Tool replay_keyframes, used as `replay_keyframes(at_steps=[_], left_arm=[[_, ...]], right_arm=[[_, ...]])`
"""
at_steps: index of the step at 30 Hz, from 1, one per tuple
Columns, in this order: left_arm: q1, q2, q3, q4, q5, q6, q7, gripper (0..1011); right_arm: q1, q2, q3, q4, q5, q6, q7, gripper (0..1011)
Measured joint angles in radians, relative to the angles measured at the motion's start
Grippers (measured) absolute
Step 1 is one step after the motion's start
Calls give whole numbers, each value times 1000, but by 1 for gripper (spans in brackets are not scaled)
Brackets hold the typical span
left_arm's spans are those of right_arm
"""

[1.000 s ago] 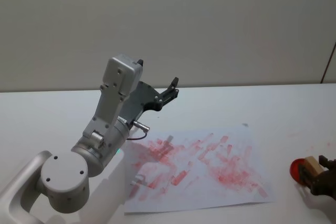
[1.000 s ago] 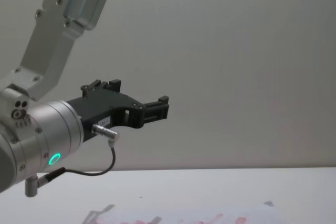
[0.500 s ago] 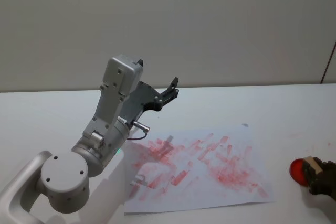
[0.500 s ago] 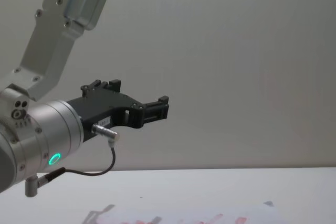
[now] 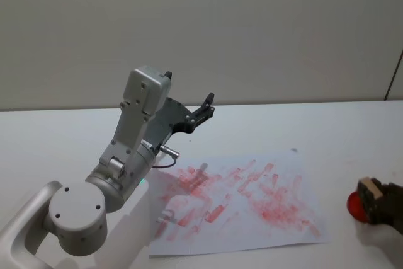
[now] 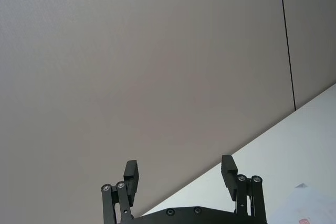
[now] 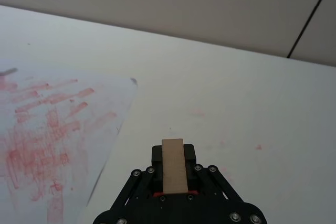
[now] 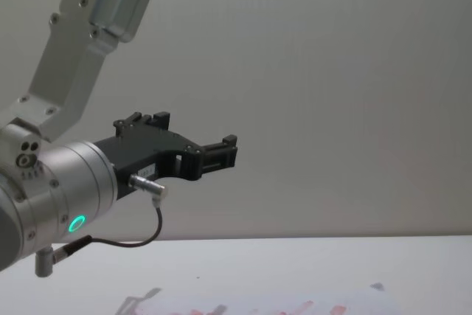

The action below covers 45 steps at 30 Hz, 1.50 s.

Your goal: Use the one hand to pick up the stamp and affix it onto the A4 paper.

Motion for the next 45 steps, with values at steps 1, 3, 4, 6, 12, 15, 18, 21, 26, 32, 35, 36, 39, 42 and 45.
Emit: replay_keyframes(at_steps=[1,3,4,6,12,15,18,21,26,32,35,36,39,42,45], left_arm=[[0,0,0,0,0,0,0,1001],[0,0,0,0,0,0,0,1001],[0,0,0,0,0,0,0,1001],[0,0,0,0,0,0,0,1001],[0,0,0,0,0,0,0,1001],[0,0,0,0,0,0,0,1001],[0,0,0,0,0,0,0,1001],[0,0,0,0,0,0,0,1001],[0,0,0,0,0,0,0,1001],[0,0,0,0,0,0,0,1001],[0,0,0,0,0,0,0,1001],[0,0,0,0,0,0,0,1001],[0,0,0,0,0,0,0,1001],[0,0,0,0,0,0,0,1001],[0,0,0,0,0,0,0,1001]], right_arm=[[3,-1,-1,0,-2,-4,4,218],[14,-5,-3,-1,-9,-20,18,218],[18,-7,-4,-1,-11,-25,26,218],[32,-13,-8,0,-17,-40,45,218],[77,-36,-21,18,-32,-82,110,218],[104,-51,-30,35,-39,-100,146,218],[129,-66,-39,55,-44,-114,185,218],[156,-83,-50,82,-48,-127,229,218],[195,-108,-67,131,-53,-133,293,218],[236,-136,-89,202,-63,-127,363,218],[254,-148,-98,234,-73,-117,390,218],[257,-150,-100,241,-76,-115,393,218],[272,-158,-108,268,-89,-104,411,218],[284,-163,-114,286,-104,-92,423,218],[292,-166,-119,304,-122,-77,433,218]])
